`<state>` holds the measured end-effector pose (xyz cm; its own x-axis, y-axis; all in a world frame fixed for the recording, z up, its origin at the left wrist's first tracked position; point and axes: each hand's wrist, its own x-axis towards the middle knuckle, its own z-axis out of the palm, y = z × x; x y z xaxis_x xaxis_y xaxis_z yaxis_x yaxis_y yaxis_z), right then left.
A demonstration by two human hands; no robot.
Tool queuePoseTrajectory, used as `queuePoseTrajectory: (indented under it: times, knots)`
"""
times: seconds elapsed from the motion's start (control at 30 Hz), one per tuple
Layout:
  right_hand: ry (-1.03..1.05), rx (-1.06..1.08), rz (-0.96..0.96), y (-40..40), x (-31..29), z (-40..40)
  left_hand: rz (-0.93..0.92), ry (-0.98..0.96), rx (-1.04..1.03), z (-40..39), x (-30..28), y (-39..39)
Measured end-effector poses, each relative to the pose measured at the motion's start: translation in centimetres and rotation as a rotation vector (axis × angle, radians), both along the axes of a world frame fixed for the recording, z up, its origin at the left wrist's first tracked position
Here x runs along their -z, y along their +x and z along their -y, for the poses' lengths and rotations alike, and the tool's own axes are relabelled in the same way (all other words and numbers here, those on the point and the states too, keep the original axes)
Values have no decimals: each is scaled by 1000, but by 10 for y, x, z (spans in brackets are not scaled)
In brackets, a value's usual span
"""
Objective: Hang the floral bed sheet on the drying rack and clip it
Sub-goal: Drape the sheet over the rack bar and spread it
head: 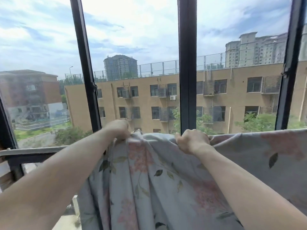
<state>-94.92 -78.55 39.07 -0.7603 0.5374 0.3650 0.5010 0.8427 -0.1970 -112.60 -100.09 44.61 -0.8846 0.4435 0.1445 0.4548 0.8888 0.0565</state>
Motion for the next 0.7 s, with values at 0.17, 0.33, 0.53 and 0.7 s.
queuePoseTrajectory:
  times: [0.17,0.33,0.53,0.7]
  knots:
    - [-53,43,17,-2,-5,0,155,91,104,6,4,-1]
    - [-218,28,-22,-15,-7,1,341,200,304,13,19,21]
    - [-309,24,-280,-23,-34,-7,198,166,303,22,35,19]
    - [-127,55,-417,-52,-50,-1,347,229,376,18,33,8]
